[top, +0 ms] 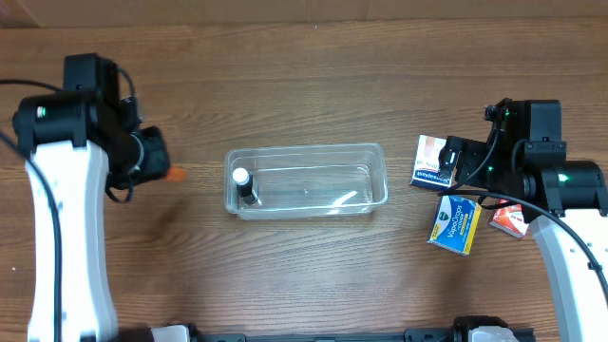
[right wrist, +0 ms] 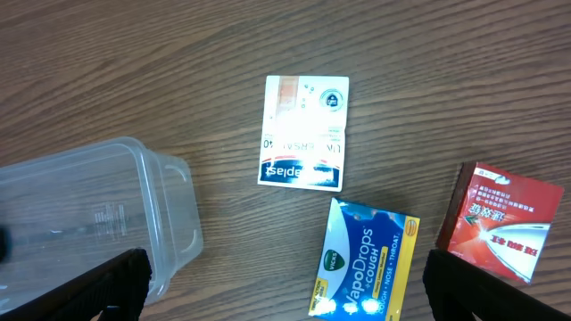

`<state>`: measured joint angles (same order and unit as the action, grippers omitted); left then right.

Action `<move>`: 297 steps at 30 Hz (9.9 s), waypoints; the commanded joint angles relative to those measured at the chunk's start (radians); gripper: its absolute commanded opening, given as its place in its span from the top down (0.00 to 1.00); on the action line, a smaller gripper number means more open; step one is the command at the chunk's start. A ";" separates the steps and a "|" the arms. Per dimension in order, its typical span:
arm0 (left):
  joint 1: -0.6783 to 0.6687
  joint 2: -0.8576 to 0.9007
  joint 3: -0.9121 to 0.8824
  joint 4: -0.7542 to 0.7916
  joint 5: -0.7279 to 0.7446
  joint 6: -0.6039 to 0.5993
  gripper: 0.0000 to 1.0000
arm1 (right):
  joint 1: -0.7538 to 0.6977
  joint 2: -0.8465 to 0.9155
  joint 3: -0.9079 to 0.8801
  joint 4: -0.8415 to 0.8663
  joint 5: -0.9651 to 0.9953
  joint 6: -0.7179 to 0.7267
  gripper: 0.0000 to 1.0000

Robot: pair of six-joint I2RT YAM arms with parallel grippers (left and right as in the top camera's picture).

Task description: Pack container

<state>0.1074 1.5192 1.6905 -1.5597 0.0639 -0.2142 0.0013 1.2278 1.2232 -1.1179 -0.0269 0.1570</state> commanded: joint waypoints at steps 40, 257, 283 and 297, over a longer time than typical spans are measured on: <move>-0.416 0.169 -0.293 0.225 -0.044 -0.190 0.68 | -0.002 -0.002 0.027 0.004 -0.020 0.004 0.00; 0.062 -0.066 -0.051 0.225 0.008 -0.077 0.00 | -0.094 0.338 0.077 -0.059 -0.029 0.074 0.29; 0.062 -0.066 -0.051 0.225 0.008 -0.077 0.00 | 0.705 0.620 0.393 -0.011 -0.003 0.423 0.31; 0.062 -0.066 -0.051 0.221 0.008 -0.077 0.00 | 0.705 0.654 0.334 0.027 -0.002 0.420 0.26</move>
<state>0.1654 1.4578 1.6382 -1.3380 0.0715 -0.3107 0.7017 1.8824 1.5612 -1.0977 -0.0261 0.5732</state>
